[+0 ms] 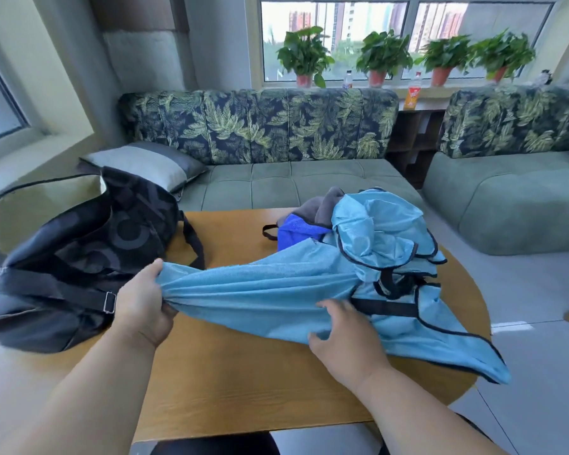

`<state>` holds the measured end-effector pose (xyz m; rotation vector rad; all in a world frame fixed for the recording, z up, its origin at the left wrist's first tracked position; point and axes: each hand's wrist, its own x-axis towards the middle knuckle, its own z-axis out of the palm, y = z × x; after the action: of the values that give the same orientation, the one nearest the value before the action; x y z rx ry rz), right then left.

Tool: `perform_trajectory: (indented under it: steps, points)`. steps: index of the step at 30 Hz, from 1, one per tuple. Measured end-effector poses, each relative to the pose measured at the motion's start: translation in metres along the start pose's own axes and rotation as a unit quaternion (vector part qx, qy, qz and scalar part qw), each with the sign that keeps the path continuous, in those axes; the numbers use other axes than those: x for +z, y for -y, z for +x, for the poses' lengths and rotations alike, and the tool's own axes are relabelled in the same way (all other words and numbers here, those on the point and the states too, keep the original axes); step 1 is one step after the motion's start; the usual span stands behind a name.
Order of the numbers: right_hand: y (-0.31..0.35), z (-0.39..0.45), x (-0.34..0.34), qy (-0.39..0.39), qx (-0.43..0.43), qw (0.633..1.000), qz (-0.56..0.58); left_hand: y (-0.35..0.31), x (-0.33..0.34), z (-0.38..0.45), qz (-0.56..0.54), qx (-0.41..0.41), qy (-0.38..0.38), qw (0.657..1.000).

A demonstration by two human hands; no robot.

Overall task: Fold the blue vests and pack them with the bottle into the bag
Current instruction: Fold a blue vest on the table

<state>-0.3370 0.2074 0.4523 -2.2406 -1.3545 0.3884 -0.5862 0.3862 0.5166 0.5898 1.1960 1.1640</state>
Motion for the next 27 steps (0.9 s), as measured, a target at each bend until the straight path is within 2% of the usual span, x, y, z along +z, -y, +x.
perform_trajectory:
  steps: [4, 6, 10, 14, 18, 20, 24, 27]
  points:
    - [0.012, -0.002, 0.018, 0.036, -0.091, 0.995, 0.008, 0.007, -0.027, 0.005, 0.081, 0.019, -0.049, 0.995]
    - [0.023, -0.003, 0.027, 0.045, -0.134, 0.989, 0.04, 0.017, -0.036, 0.008, 0.159, 0.026, -0.029, 0.987]
    - [0.045, -0.005, 0.044, 0.07, -0.174, 0.974, 0.124, 0.036, -0.05, 0.008, 0.322, 0.091, -0.004, 0.942]
    - [0.059, -0.009, 0.052, 0.072, -0.173, 0.969, 0.161, 0.047, -0.053, 0.0, 0.458, 0.126, 0.058, 0.878]
    - [0.064, -0.014, 0.05, 0.086, -0.163, 0.967, 0.175, 0.058, -0.056, -0.013, 0.535, 0.117, 0.115, 0.829]
    - [0.068, -0.015, 0.046, 0.075, -0.17, 0.965, 0.184, 0.062, -0.06, -0.016, 0.564, 0.121, 0.115, 0.809]
    - [0.071, -0.016, 0.036, 0.055, -0.174, 0.963, 0.2, 0.061, -0.068, -0.018, 0.575, 0.132, 0.079, 0.803]
    - [0.061, -0.022, 0.028, 0.037, -0.124, 0.975, 0.18, 0.058, -0.079, -0.017, 0.579, 0.153, 0.023, 0.8]
